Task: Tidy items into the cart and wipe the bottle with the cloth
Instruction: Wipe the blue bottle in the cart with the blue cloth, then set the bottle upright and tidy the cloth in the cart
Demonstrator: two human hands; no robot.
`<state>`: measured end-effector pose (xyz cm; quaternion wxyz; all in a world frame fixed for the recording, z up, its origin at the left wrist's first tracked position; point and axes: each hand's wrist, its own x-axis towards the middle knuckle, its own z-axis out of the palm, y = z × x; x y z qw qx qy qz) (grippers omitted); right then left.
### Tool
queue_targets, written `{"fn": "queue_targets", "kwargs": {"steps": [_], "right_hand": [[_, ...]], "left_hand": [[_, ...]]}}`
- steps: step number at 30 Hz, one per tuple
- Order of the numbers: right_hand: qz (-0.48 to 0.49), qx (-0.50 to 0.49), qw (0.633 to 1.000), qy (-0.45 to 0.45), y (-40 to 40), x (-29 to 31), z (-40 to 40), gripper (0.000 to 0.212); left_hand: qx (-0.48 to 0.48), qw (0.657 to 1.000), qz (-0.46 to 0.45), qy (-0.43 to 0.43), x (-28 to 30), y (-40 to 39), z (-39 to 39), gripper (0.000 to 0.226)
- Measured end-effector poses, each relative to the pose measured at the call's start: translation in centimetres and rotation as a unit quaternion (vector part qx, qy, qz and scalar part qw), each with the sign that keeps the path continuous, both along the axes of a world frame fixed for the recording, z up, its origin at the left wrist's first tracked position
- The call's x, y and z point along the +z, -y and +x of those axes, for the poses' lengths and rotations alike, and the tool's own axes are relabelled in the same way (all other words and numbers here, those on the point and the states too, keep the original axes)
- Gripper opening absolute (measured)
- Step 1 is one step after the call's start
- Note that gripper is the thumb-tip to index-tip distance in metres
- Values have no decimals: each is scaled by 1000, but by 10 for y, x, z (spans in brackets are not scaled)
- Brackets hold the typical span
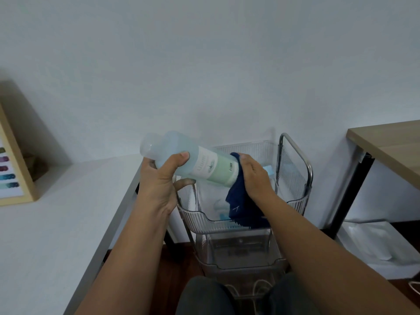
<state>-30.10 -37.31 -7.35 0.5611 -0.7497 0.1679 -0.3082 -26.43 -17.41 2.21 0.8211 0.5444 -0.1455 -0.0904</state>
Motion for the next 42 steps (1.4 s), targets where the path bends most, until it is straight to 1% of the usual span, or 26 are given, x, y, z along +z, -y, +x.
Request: {"fn": "queue_targets", "kwargs": {"steps": [1,2,4,6,7,9,10,12,14,17,20,22,24,26,29,31,33,34,35,36,37,38,39,40,41,42], "right_hand": [[40,-5,999,-13,5,-1,-1,39],[41,-16,999,-23,10,0,-2,39],[-38,-35,998,-44,18,4,-4,39],[-128,-47,987,-83,25,5,-5,37],[-156,-52,981,-105,29,4,-5,37],[-170,-64,975,-132,35,1,-9,37],[-166,-70,975,-131,38,0,-11,37],[-159,-75,977,-119,41,2,-15,37],[-169,-66,976,-119,42,5,-18,38],[-176,-39,975,-131,42,6,-20,37],[-172,-12,976,-132,43,4,-20,38],[-170,-7,977,-125,45,3,-20,39],[-163,-13,980,-118,47,2,-20,39],[-140,-16,984,-107,48,4,-20,39],[-82,-1,992,-95,50,7,-21,34],[-63,17,993,-97,49,10,-25,32],[-91,23,990,-101,50,13,-27,28],[-101,23,990,-94,50,16,-28,21],[-101,25,991,-79,50,21,-28,11],[-85,38,994,-60,50,27,-29,5],[-70,56,995,-36,50,35,-29,12],[-58,77,995,-13,49,43,-30,19],[-66,95,993,7,49,51,-31,22],[-90,106,990,19,48,61,-32,23],[-129,112,985,19,47,70,-33,24],[-162,120,979,12,45,79,-34,25]], "left_hand": [[2,1000,1,10,2,-1,1,66],[6,1000,4,19,4,-1,2,68],[12,999,16,36,6,-2,6,70],[14,998,35,47,8,-1,12,75],[14,997,49,50,9,0,16,78],[20,995,84,50,10,4,25,80],[28,993,104,50,9,7,30,76],[43,986,150,53,6,15,42,63],[55,977,199,58,1,24,52,53],[71,960,262,76,-10,39,67,56],[89,928,344,112,-24,49,83,74],[98,900,403,131,-33,53,93,76],[107,865,464,157,-37,56,99,75],[118,830,517,174,-34,60,104,80],[132,795,565,179,-27,64,111,97],[130,780,584,183,-24,66,113,104],[117,771,600,176,-23,65,110,109],[121,765,607,180,-22,63,106,114],[140,760,602,200,-21,61,98,118],[172,763,573,245,-21,59,88,118],[202,770,516,315,-21,59,75,111],[213,771,454,392,-21,61,61,98],[194,761,423,452,-20,64,45,82],[146,750,427,484,-19,67,32,70],[79,750,447,480,-18,71,23,63],[-1,769,465,440,-16,74,18,60]]}}
